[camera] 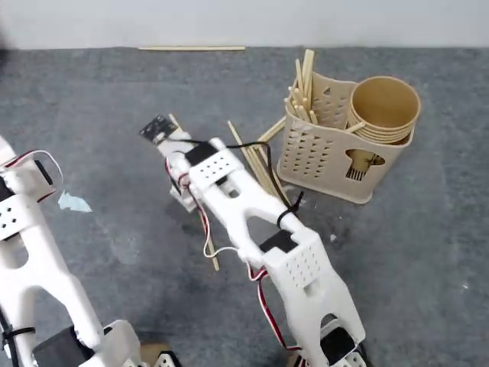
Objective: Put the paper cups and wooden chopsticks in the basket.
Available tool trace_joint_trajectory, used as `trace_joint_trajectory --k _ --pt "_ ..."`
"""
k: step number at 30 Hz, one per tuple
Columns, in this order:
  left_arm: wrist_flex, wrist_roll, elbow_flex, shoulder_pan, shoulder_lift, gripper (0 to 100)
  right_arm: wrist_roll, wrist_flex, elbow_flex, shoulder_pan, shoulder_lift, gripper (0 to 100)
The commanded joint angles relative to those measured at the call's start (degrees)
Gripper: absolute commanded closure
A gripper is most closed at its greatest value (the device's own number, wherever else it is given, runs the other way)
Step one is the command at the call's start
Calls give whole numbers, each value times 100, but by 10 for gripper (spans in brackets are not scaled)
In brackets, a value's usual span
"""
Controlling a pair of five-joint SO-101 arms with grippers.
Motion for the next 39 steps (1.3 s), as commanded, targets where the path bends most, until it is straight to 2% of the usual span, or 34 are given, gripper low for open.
trace_joint_trajectory --k 1,6,12,18,23,31,39 --pt "-79 9 -4 -18 -273 988 0 295 -571 171 145 614" --pt "-105 9 75 -18 -290 988 492 831 -941 4 505 645" --pt "-88 9 75 -18 -299 988 633 1525 -1477 -101 866 898" --pt "-88 9 84 -18 -264 988 738 1912 -1811 -92 1103 991" --pt "-105 9 215 -18 -308 988 1310 2299 -1846 -92 1130 991" --pt "-114 9 233 -18 -308 988 1354 3301 -2303 -92 541 991" --pt "-114 9 242 -18 -264 988 1327 3371 -2163 13 -769 991"
